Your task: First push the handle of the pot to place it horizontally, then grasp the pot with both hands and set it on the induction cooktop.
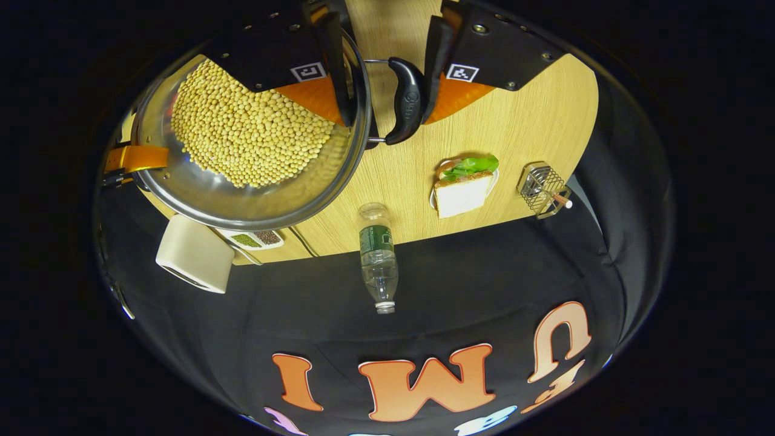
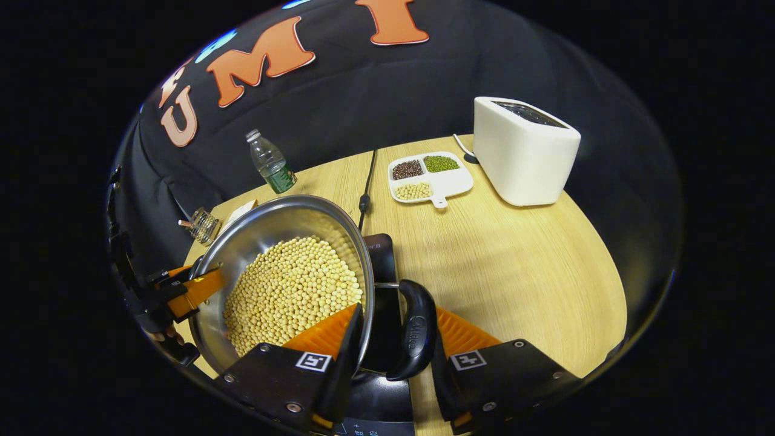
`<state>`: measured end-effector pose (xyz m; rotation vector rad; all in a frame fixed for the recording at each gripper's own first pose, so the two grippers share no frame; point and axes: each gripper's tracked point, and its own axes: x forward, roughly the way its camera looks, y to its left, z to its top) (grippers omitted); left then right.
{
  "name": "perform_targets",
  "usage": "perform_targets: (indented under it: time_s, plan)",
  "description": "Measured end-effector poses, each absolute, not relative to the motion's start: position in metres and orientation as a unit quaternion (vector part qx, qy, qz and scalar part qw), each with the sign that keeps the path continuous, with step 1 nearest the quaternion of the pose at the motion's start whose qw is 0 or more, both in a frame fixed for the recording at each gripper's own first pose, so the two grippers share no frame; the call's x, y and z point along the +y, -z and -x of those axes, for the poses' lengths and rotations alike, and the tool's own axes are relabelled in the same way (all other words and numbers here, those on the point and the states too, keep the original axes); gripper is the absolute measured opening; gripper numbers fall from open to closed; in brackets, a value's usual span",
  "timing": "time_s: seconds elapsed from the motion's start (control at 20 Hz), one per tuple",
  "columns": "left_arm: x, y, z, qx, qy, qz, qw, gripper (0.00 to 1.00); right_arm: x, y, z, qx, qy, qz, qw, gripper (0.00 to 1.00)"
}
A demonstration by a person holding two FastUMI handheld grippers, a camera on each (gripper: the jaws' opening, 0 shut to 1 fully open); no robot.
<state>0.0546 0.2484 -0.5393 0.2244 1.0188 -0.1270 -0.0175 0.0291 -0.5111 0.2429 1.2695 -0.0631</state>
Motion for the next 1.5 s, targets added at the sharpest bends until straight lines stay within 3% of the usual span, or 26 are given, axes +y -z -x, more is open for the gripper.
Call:
perform_targets:
  time_s: [0.3,0.45,0.5,0.55,0.75,0.9,1.1,1.15,1.2,1.3,1.5]
  plan:
    - [0.255,0.516,-0.06,0.454,0.046,-0.115,0.882,0.67,0.015,0.476,-0.003,0.534,0.036,-0.059,0.843,0.7]
    - [0.265,0.471,-0.07,0.408,0.026,-0.114,0.905,0.81,0.013,0.432,-0.02,0.481,0.033,-0.049,0.875,0.78]
    - [0.268,0.453,-0.074,0.39,0.017,-0.107,0.914,0.81,0.014,0.416,-0.026,0.461,0.028,-0.047,0.886,0.77]
    - [0.271,0.431,-0.077,0.369,0.008,-0.095,0.924,0.81,0.015,0.399,-0.031,0.439,0.023,-0.043,0.897,0.83]
    - [0.292,0.323,-0.09,0.272,-0.03,-0.045,0.961,0.8,0.02,0.325,-0.043,0.349,0.002,-0.027,0.937,0.92]
    - [0.311,0.235,-0.09,0.175,-0.05,-0.031,0.983,0.8,0.019,0.268,-0.045,0.288,-0.013,-0.014,0.957,0.93]
    - [0.325,0.136,-0.065,0.087,-0.074,-0.032,0.993,0.8,0.009,0.19,-0.044,0.213,-0.018,0.004,0.977,0.93]
    - [0.324,0.118,-0.058,0.071,-0.075,-0.029,0.994,0.79,0.006,0.172,-0.042,0.196,-0.018,0.008,0.98,0.98]
    - [0.326,0.096,-0.051,0.055,-0.078,-0.023,0.995,0.79,0.003,0.156,-0.039,0.182,-0.019,0.012,0.983,0.93]
    - [0.329,0.056,-0.045,0.017,-0.08,-0.02,0.996,0.8,-0.001,0.126,-0.034,0.154,-0.02,0.016,0.988,0.93]
    - [0.323,0.016,-0.031,-0.023,-0.081,-0.036,0.996,0.77,-0.007,0.086,-0.021,0.117,-0.025,0.01,0.993,0.98]
